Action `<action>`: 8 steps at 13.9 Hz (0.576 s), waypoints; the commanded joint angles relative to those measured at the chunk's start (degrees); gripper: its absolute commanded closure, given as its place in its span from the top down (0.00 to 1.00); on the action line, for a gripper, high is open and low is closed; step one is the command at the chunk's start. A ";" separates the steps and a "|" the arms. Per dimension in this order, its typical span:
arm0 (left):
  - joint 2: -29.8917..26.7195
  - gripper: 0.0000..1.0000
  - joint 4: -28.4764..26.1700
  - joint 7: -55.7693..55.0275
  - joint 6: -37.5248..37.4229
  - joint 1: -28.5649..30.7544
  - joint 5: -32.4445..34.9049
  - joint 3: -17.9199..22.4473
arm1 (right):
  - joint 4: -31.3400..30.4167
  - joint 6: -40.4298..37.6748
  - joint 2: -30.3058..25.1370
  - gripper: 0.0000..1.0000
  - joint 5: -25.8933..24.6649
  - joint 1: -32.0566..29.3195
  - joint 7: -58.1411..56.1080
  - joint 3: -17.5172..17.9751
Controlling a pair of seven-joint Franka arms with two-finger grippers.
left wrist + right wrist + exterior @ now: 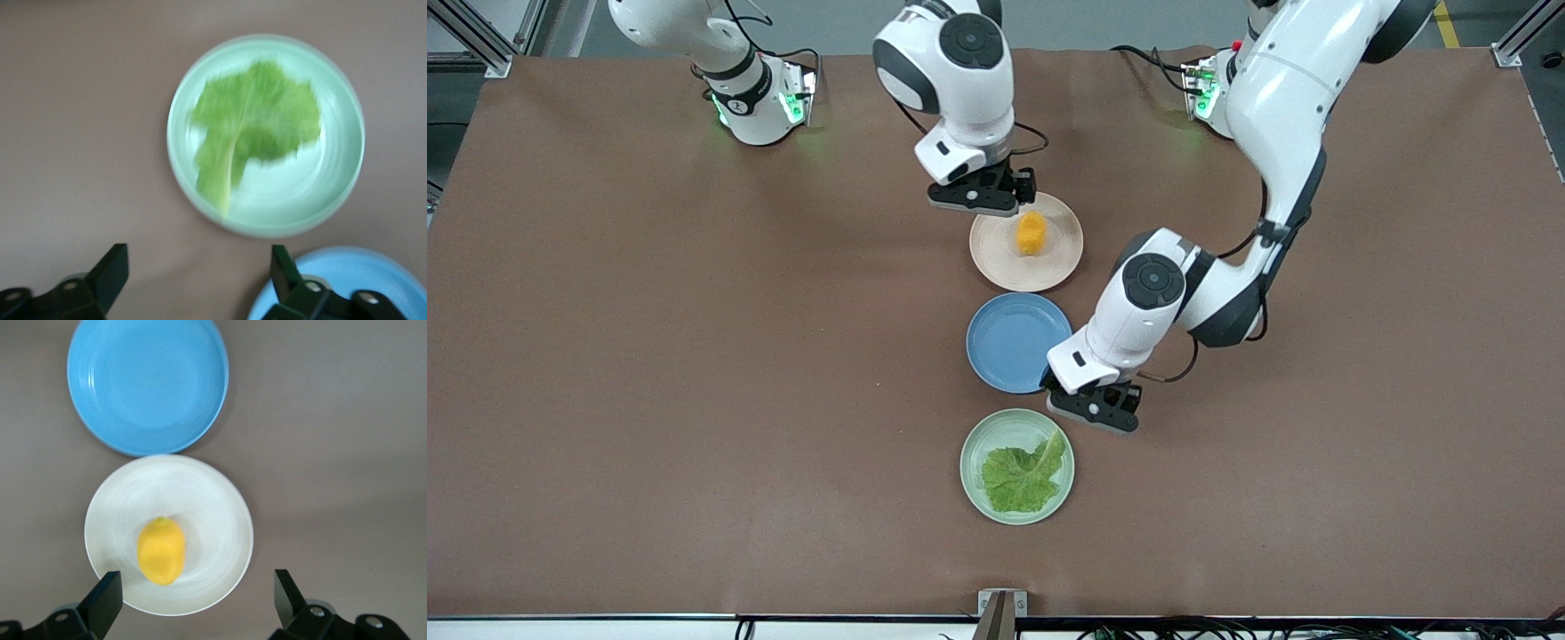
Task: Pick lemon and lettuce from plates
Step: 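Lower the right gripper over the lemon while the left gripper lowers onto lettuce, then close the right gripper on the lemon while the left gripper grips lettuce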
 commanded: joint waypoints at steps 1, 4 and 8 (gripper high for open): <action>7.37 0.79 6.57 2.80 9.04 -0.72 1.36 0.25 | 0.62 4.99 4.10 1.00 0.28 2.91 4.19 -0.81; 12.21 0.68 10.89 8.70 13.27 -1.16 1.36 0.43 | 1.68 9.39 8.76 1.00 1.34 5.20 4.30 -0.81; 15.30 0.58 11.07 10.12 19.61 -2.73 1.36 2.00 | 3.78 10.28 13.86 1.00 0.89 6.87 4.30 -0.90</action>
